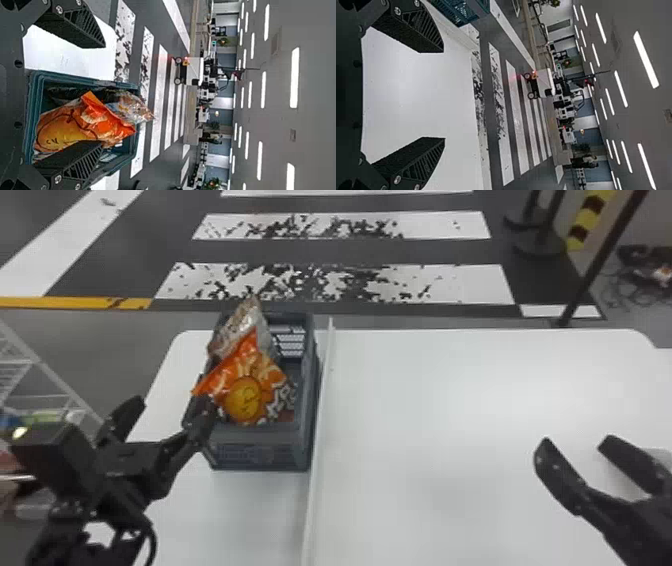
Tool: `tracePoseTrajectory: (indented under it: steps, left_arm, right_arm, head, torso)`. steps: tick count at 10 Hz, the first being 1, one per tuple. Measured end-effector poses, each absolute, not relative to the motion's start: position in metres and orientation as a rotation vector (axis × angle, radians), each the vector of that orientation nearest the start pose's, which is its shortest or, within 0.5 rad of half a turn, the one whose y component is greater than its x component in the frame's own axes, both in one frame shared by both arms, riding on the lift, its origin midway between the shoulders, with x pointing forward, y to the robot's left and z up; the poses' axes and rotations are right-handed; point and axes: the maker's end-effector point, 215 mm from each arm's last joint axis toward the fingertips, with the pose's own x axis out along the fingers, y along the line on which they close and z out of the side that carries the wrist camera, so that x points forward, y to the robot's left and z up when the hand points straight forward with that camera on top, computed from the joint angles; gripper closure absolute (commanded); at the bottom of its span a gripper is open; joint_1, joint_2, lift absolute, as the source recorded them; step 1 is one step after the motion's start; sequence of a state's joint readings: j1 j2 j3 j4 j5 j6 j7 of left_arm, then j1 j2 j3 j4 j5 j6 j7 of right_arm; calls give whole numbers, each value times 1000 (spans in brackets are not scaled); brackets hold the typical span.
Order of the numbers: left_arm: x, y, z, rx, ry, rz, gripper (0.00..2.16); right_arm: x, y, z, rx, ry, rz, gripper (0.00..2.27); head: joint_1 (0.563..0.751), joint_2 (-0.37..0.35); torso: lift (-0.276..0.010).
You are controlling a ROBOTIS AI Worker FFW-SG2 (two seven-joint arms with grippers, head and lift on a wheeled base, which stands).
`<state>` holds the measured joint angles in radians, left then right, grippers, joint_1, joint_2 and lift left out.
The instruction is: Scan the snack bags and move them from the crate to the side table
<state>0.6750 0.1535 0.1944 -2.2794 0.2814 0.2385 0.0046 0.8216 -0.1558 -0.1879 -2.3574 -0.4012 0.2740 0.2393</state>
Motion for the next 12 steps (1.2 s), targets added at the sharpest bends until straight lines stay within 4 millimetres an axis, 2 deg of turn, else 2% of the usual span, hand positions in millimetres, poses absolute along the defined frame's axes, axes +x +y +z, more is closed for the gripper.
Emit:
tracePoseTrajectory:
  steps: [7,12]
  left_arm:
    - [433,319,-364,-61,239,41,140]
    - [455,305,-372,-85,243,6,161]
  right_arm:
    - [354,-237,-353,192,280,249,140]
    - [355,-237,-355,189,287,249,140]
  head:
    - [695,119]
    - [695,96]
  torso:
    - [-87]
    - [-87]
